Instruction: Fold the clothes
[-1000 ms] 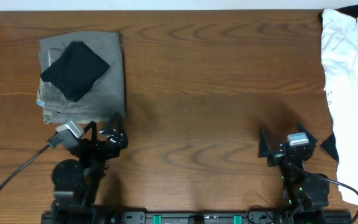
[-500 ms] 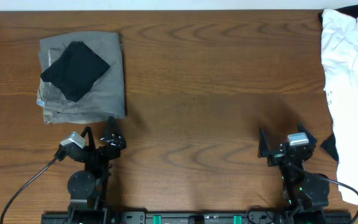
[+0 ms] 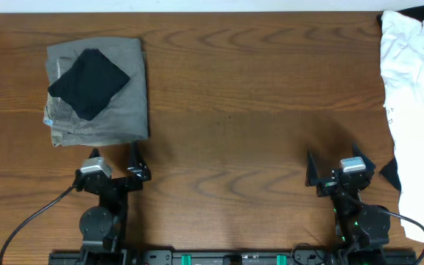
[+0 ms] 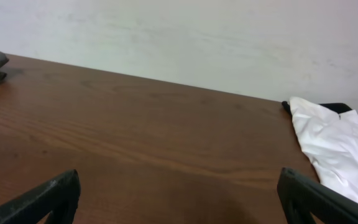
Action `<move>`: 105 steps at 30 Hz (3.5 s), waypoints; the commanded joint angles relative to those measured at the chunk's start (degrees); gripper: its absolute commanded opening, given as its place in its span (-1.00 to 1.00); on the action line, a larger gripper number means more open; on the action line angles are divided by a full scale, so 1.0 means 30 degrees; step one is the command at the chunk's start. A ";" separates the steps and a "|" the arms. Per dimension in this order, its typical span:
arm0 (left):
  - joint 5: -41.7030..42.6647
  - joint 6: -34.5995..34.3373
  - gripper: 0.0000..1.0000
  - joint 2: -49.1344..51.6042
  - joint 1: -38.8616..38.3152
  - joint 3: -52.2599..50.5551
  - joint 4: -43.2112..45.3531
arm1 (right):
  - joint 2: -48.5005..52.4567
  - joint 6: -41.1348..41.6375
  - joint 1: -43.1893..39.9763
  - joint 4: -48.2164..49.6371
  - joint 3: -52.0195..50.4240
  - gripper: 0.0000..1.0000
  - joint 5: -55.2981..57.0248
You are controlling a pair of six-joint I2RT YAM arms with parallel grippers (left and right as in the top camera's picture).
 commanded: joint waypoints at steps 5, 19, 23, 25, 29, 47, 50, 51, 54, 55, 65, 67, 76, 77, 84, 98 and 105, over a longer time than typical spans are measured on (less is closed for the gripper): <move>0.0226 0.2433 0.96 -0.0423 -0.0160 -0.0117 -0.0583 | -0.0102 -0.0182 -0.0306 -0.0102 -0.0029 0.99 0.0189; 0.1290 0.6142 0.96 -0.0423 -0.0838 -0.1217 -0.1158 | -0.0102 -0.0182 -0.0306 -0.0102 -0.0029 0.98 0.0189; 0.1290 0.6280 0.96 -0.0423 -0.1158 -0.1217 -0.1158 | -0.0102 -0.0182 -0.0306 -0.0102 -0.0029 0.98 0.0189; 0.1297 0.6207 0.96 -0.0423 -0.1158 -0.1217 -0.1158 | -0.0102 -0.0182 -0.0306 -0.0102 -0.0029 0.99 0.0189; 0.1282 0.6215 0.96 -0.0423 -0.1158 -0.1217 -0.1158 | -0.0102 -0.0182 -0.0306 -0.0102 -0.0029 0.99 0.0189; 0.1282 0.6215 0.96 -0.0379 -0.0546 -0.1217 -0.1158 | -0.0102 -0.0182 -0.0306 -0.0102 -0.0029 0.99 0.0189; 0.1282 0.6215 0.96 -0.0379 -0.0546 -0.1217 -0.1158 | -0.0102 -0.0182 -0.0306 -0.0102 -0.0029 0.99 0.0189; 0.1282 0.6215 0.96 -0.0379 -0.0546 -0.1217 -0.1158 | -0.0102 -0.0182 -0.0306 -0.0095 -0.0029 0.99 0.0189; 0.1282 0.6215 0.96 -0.0379 -0.0546 -0.1217 -0.1158 | -0.0102 -0.0182 -0.0306 -0.0102 -0.0029 0.99 0.0189; 0.1282 0.6215 0.96 -0.0401 -0.0546 -0.1217 -0.1158 | -0.0102 -0.0182 -0.0306 -0.0102 -0.0029 0.98 0.0189; 0.1282 0.6215 0.96 -0.0430 -0.0546 -0.1217 -0.1158 | -0.0102 -0.0182 -0.0306 -0.0102 -0.0029 0.99 0.0189; 0.1282 0.6215 0.96 -0.0430 -0.0546 -0.1217 -0.1158 | -0.0102 -0.0182 -0.0306 -0.0102 -0.0029 0.98 0.0189; 0.1282 0.6215 0.96 -0.0430 -0.0546 -0.1217 -0.1158 | -0.0102 -0.0182 -0.0306 -0.0102 -0.0029 0.99 0.0189; 0.1282 0.6215 0.96 -0.0430 -0.0546 -0.1217 -0.1158 | -0.0102 -0.0182 -0.0306 -0.0102 -0.0029 0.99 0.0189; 0.1282 0.6215 0.96 -0.0430 -0.0546 -0.1217 -0.1158 | -0.0102 -0.0182 -0.0306 -0.0102 -0.0029 0.98 0.0189; 0.1282 0.6215 0.96 -0.0437 -0.0546 -0.1217 -0.1158 | -0.0102 -0.0182 -0.0306 -0.0102 -0.0029 0.98 0.0189; 0.1282 0.6215 0.96 -0.0437 -0.0546 -0.1217 -0.1158 | -0.0102 -0.0182 -0.0306 -0.0102 -0.0029 0.98 0.0189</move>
